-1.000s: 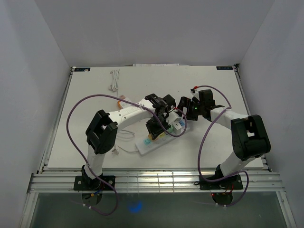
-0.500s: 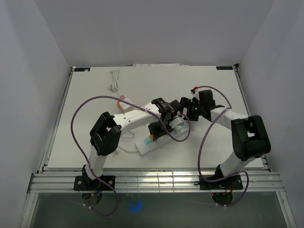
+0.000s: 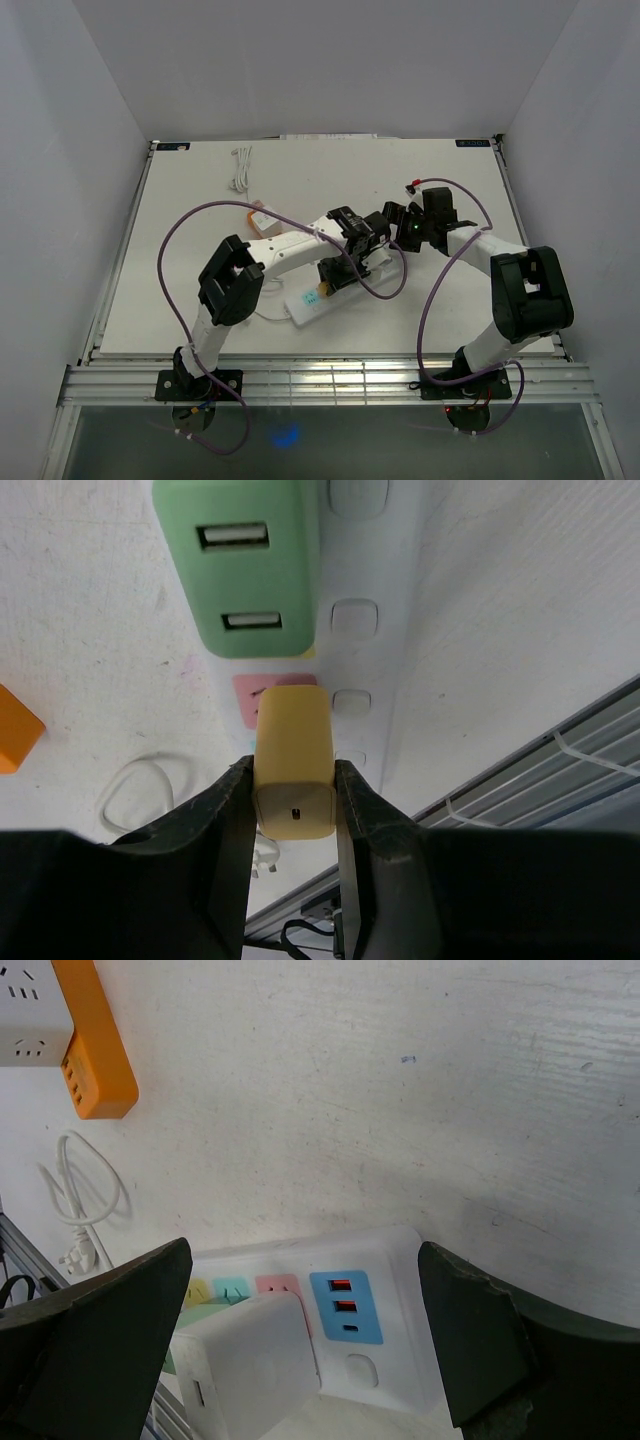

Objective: Insert the plug

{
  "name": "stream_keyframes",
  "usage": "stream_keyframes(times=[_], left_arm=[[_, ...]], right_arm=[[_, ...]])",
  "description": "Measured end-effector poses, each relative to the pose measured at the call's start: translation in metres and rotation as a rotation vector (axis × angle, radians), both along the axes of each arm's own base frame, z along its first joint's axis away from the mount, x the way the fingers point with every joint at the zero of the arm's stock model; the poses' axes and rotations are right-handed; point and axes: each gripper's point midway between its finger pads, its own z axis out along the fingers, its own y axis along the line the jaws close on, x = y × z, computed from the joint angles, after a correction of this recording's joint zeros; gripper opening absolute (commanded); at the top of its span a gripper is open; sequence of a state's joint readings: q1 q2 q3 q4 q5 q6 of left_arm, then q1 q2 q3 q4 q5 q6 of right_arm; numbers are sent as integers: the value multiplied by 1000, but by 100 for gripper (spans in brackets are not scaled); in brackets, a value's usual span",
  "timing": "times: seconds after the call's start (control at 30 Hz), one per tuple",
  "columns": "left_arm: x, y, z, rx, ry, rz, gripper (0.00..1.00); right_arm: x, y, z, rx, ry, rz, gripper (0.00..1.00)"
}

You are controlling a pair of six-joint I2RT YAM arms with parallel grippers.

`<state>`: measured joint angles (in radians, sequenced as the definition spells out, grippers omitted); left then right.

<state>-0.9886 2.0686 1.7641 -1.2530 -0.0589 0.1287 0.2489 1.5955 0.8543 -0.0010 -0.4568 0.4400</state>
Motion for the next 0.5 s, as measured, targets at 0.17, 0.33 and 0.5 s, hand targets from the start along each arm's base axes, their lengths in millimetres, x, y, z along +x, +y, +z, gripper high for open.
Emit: stream_keyframes(times=[0.17, 0.33, 0.5], left_arm=[[2, -4, -9, -2, 19, -12, 0], [1, -5, -9, -34, 34, -10, 0], [0, -4, -8, -84, 13, -6, 0]], right_arm=[[2, -3, 0, -8, -4, -10, 99], [3, -5, 2, -7, -9, -16, 99], [3, -6, 3, -6, -13, -18, 99]])
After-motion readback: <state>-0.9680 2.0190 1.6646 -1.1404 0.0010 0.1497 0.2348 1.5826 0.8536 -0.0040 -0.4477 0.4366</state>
